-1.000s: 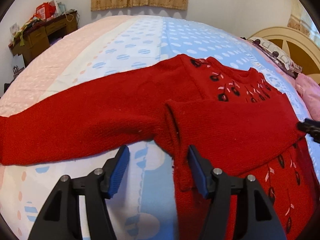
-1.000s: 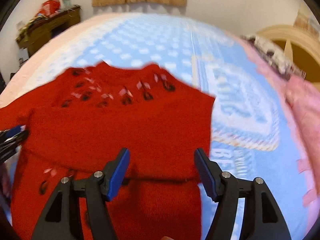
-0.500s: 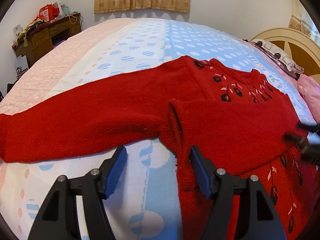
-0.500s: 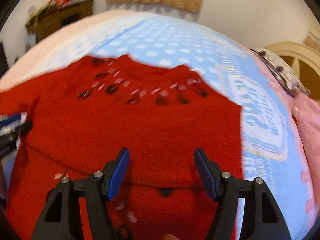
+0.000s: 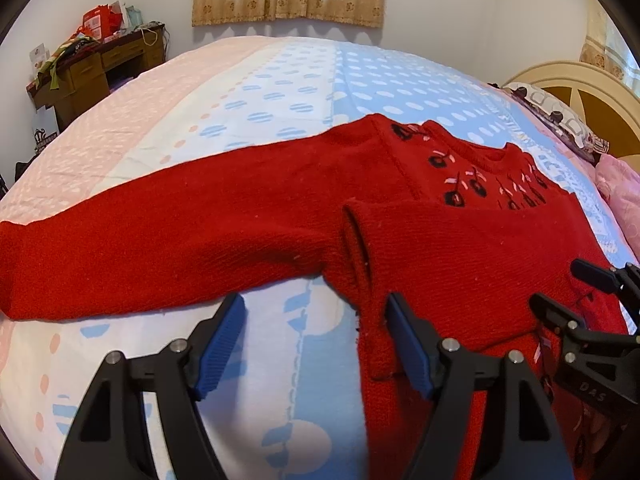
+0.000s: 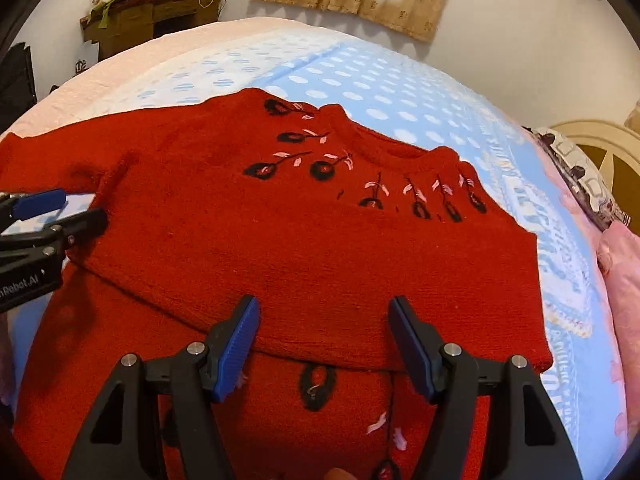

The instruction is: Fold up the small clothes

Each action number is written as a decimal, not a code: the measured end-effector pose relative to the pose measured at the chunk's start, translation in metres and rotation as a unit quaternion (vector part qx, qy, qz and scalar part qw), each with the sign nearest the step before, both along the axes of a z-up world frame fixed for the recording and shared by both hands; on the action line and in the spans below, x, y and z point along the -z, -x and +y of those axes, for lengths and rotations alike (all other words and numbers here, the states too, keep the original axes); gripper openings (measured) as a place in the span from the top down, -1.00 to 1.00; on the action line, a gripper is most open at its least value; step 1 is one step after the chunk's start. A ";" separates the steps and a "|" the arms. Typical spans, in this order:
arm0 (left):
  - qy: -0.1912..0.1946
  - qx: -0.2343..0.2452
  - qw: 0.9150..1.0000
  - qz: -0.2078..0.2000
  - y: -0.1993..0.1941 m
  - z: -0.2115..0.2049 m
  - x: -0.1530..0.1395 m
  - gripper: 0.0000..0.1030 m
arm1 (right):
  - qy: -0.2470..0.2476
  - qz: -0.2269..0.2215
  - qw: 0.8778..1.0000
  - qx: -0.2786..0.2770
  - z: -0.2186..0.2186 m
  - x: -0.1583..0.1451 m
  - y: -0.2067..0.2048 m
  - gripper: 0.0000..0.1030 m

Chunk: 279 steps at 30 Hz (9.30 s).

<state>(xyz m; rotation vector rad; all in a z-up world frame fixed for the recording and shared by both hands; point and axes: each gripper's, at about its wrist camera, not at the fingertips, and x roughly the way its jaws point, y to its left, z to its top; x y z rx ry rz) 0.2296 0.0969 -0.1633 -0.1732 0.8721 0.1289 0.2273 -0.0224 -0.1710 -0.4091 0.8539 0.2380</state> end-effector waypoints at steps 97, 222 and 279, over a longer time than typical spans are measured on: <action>0.083 -0.084 0.978 -0.174 0.027 0.100 -0.179 0.74 | 0.003 -0.056 0.997 -0.059 -0.048 -0.030 0.146 -0.38; -0.125 -0.008 0.991 -0.049 -0.003 -0.018 -0.038 -1.00 | -0.113 0.021 0.992 0.048 -0.124 -0.035 -0.018 -0.02; -0.092 0.043 0.994 -0.039 0.036 -0.055 -0.039 -1.00 | -0.058 0.016 0.993 0.104 -0.183 -0.017 0.031 -0.12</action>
